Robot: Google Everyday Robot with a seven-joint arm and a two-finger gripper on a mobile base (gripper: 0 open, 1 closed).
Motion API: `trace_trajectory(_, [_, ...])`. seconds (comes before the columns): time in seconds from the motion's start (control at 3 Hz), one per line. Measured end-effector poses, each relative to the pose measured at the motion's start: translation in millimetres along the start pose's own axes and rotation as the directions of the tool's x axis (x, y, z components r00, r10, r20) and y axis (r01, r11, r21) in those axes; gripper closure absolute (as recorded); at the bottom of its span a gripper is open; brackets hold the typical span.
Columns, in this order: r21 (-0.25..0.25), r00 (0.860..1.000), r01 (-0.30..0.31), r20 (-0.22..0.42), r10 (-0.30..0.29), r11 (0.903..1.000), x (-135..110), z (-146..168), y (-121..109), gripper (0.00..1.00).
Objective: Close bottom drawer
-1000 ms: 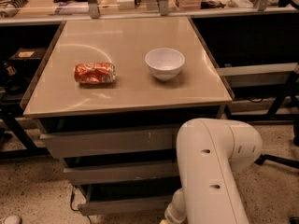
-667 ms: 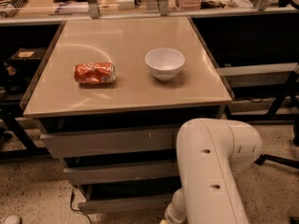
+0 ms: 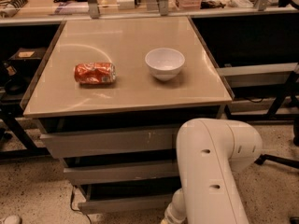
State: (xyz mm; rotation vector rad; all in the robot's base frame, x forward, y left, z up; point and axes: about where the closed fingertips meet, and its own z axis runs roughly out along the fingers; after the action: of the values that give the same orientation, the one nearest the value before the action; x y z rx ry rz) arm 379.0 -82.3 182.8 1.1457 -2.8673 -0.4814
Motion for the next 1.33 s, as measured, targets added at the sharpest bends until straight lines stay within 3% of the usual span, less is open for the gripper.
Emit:
trace_trajectory(0.67, [0.050,1.000,0.022,0.012,-0.023,0.9985,-20,6,-21,0.91])
trace_trajectory(1.0, [0.070,0.999,0.035,0.023,-0.036,0.9969,-30,9,-30,1.00])
trace_trajectory(1.33, [0.104,0.997,0.066,0.026,-0.069,0.9924,-46,8,-39,1.00])
